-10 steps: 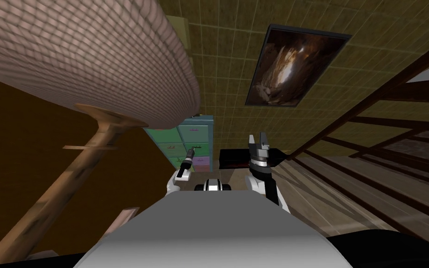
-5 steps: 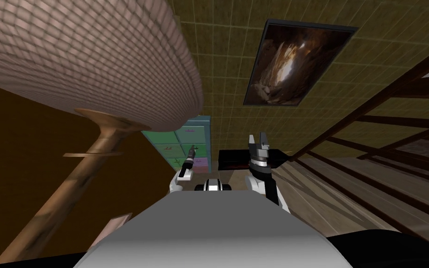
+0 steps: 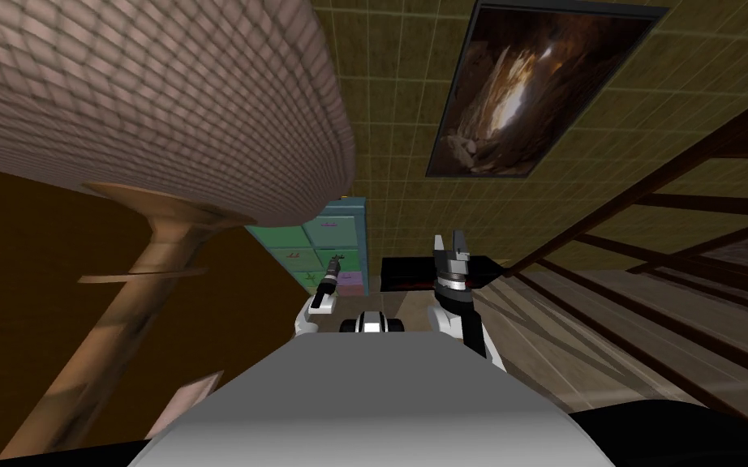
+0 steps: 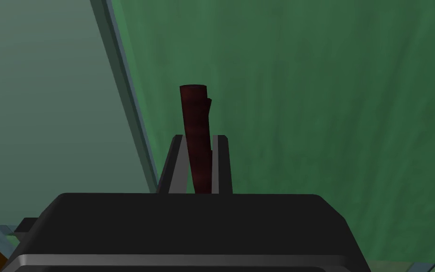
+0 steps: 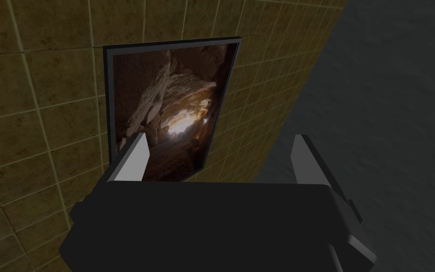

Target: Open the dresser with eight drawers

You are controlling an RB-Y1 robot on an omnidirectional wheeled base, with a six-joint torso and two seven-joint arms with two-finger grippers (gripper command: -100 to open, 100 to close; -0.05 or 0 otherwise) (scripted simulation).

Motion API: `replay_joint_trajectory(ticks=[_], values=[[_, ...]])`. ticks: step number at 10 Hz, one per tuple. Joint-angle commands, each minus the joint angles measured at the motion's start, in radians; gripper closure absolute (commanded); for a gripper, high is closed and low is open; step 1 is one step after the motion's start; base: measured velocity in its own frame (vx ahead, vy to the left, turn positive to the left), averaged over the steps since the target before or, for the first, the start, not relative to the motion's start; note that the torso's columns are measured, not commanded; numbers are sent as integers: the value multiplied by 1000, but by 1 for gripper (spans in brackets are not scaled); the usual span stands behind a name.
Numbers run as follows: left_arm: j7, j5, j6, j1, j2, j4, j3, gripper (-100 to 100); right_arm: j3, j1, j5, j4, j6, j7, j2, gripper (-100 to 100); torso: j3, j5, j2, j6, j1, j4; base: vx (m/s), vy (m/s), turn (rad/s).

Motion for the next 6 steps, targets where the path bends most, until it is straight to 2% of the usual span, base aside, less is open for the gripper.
replay_joint_trajectory(ticks=[1, 3, 6], values=[[1, -2, 5, 11, 1, -20, -13, 100, 0, 0, 0, 0, 0, 0, 0, 0, 7, 4, 4, 0, 1, 1, -99, -4, 10], [2, 0, 5, 6, 4, -20, -4, 100, 0, 0, 0, 0, 0, 0, 0, 0, 11, 6, 7, -1, 2, 2, -71, 14, -14], [6, -1, -2, 26, 6, -55, -14, 100, 0, 0, 0, 0, 0, 0, 0, 0, 9, 1, 7, -4, -3, 4, -149, -9, 3]])
